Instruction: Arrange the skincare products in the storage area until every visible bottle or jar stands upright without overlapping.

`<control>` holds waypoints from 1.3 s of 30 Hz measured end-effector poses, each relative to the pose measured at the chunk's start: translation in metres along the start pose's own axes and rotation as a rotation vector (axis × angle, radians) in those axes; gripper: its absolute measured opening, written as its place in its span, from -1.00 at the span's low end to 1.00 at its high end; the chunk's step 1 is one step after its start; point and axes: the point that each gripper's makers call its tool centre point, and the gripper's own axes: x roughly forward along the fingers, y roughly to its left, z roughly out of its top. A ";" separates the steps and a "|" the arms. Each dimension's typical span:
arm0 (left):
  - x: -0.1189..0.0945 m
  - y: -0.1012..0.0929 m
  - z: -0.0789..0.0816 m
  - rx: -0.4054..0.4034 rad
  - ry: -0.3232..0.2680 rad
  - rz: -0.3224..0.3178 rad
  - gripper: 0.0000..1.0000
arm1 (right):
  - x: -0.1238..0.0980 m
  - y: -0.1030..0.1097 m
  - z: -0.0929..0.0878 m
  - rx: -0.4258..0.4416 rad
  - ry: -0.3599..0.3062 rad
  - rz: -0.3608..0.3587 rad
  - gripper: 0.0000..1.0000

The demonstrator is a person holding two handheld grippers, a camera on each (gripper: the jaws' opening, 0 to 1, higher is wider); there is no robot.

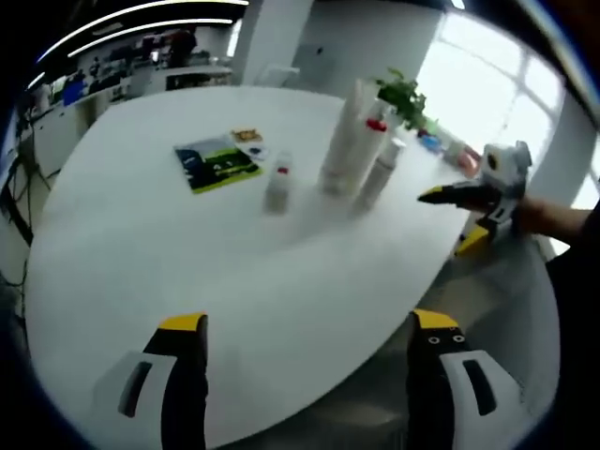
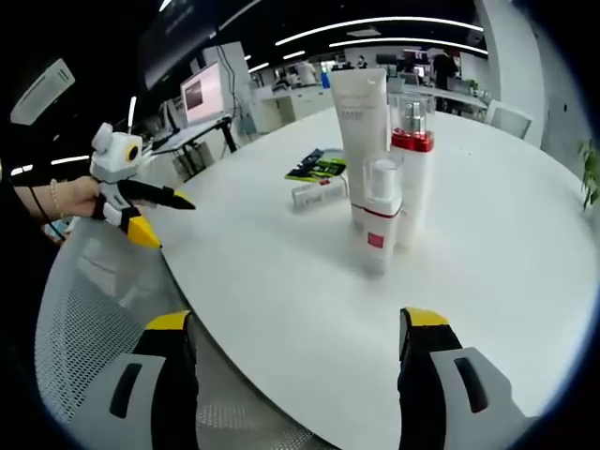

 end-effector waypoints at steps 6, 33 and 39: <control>0.004 -0.001 -0.001 -0.003 0.009 -0.003 0.68 | -0.001 -0.001 0.000 -0.005 0.003 -0.003 0.77; 0.029 0.005 0.036 0.061 0.128 0.016 0.53 | -0.003 -0.008 -0.002 -0.004 0.007 -0.023 0.72; 0.039 0.008 0.041 0.079 0.160 0.015 0.49 | -0.003 -0.010 -0.002 0.012 0.002 -0.029 0.71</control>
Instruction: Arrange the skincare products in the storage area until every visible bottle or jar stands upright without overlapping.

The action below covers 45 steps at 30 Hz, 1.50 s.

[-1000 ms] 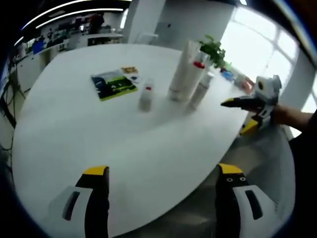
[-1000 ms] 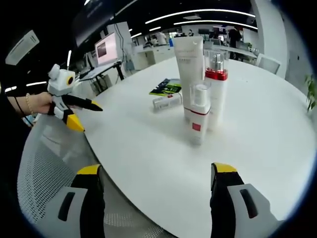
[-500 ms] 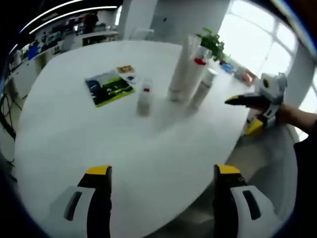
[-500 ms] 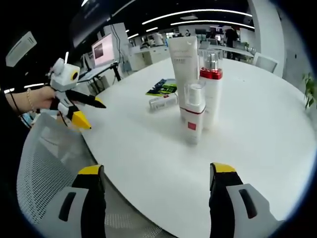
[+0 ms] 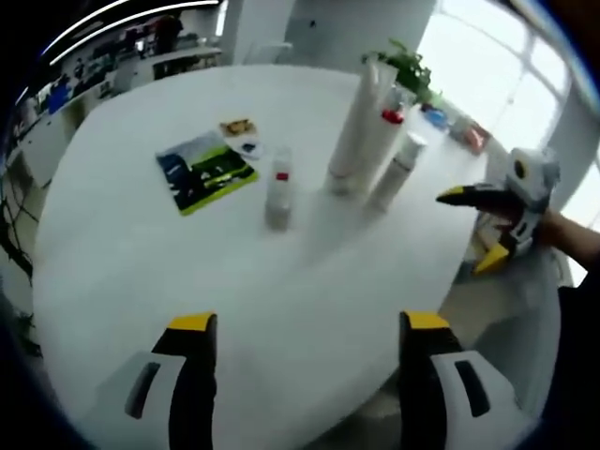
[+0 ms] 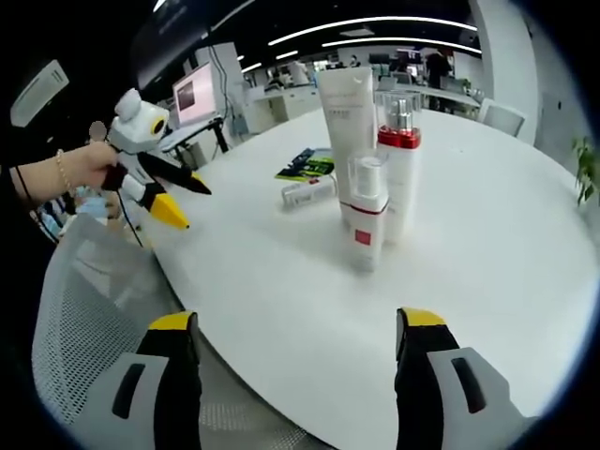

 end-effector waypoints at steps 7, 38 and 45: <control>0.006 0.005 0.011 0.024 0.017 0.005 0.43 | 0.001 0.001 -0.001 -0.009 0.011 0.001 0.70; 0.064 0.022 0.064 0.187 0.188 -0.008 0.25 | 0.006 -0.004 -0.013 -0.010 0.061 -0.008 0.68; 0.074 0.021 0.075 0.210 0.192 -0.015 0.15 | 0.006 -0.003 -0.015 -0.019 0.074 -0.008 0.68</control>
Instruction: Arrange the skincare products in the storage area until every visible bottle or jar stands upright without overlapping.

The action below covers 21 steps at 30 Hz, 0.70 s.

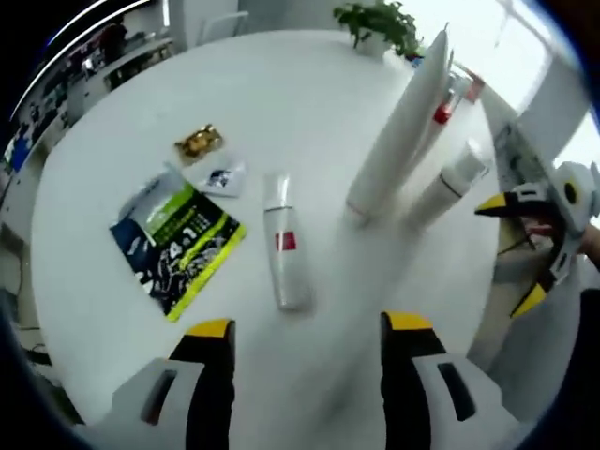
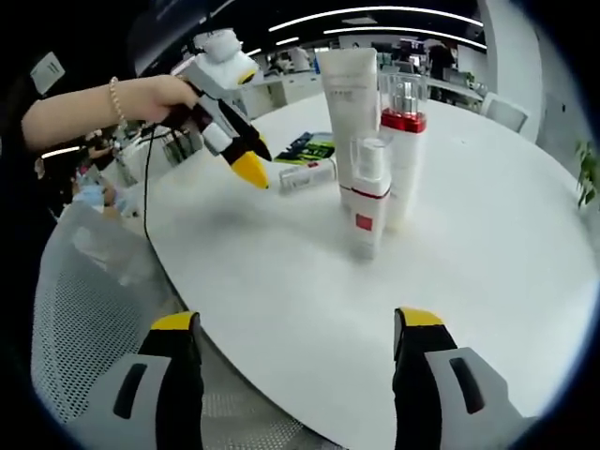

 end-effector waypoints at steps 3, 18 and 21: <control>0.001 -0.001 0.001 0.010 0.008 0.003 0.14 | 0.000 0.000 0.000 0.006 0.002 0.000 0.68; 0.022 0.012 0.024 0.070 0.074 -0.014 -0.03 | 0.000 -0.003 -0.001 0.034 -0.004 -0.011 0.67; 0.026 0.011 0.026 0.085 0.086 -0.018 -0.07 | 0.000 -0.004 -0.001 0.034 -0.004 -0.014 0.67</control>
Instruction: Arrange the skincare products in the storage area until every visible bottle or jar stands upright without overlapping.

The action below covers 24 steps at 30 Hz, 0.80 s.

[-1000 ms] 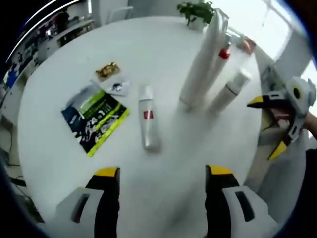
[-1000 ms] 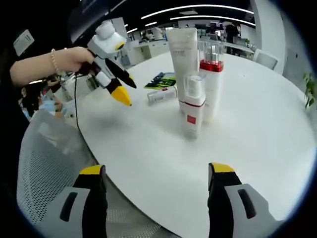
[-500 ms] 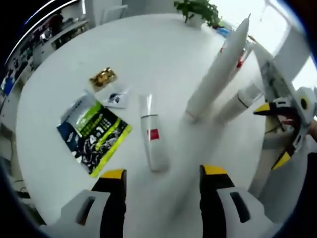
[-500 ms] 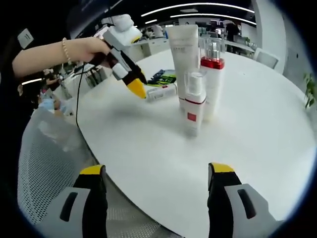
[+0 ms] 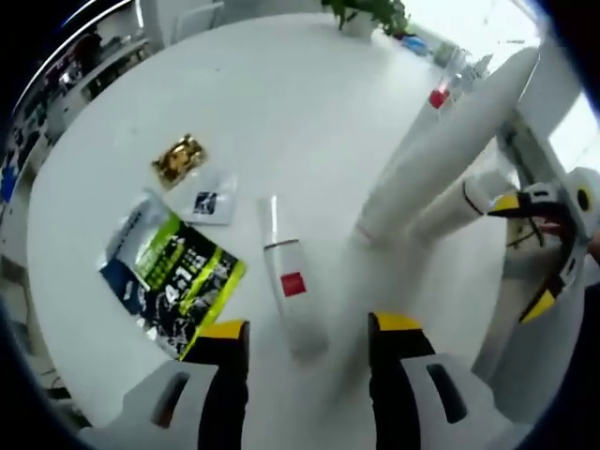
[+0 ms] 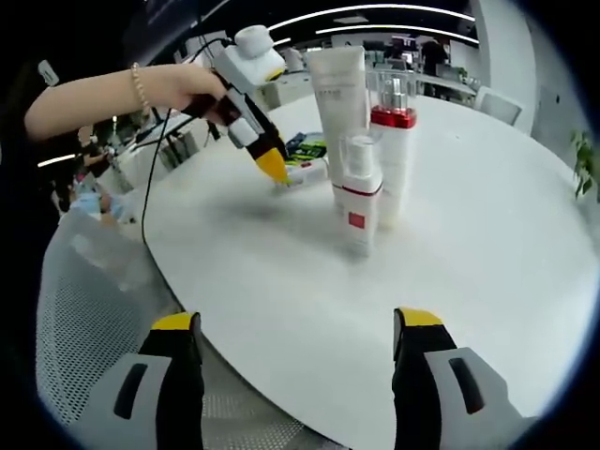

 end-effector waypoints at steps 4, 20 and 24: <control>0.005 0.000 0.003 0.013 0.017 -0.006 -0.10 | 0.000 -0.001 0.000 0.005 -0.001 -0.006 0.67; 0.019 0.007 0.020 0.058 0.075 -0.029 -0.36 | 0.000 -0.002 0.000 0.003 0.007 -0.014 0.65; 0.023 0.007 0.021 0.080 0.091 -0.040 -0.39 | 0.001 -0.002 -0.001 0.005 0.007 -0.014 0.65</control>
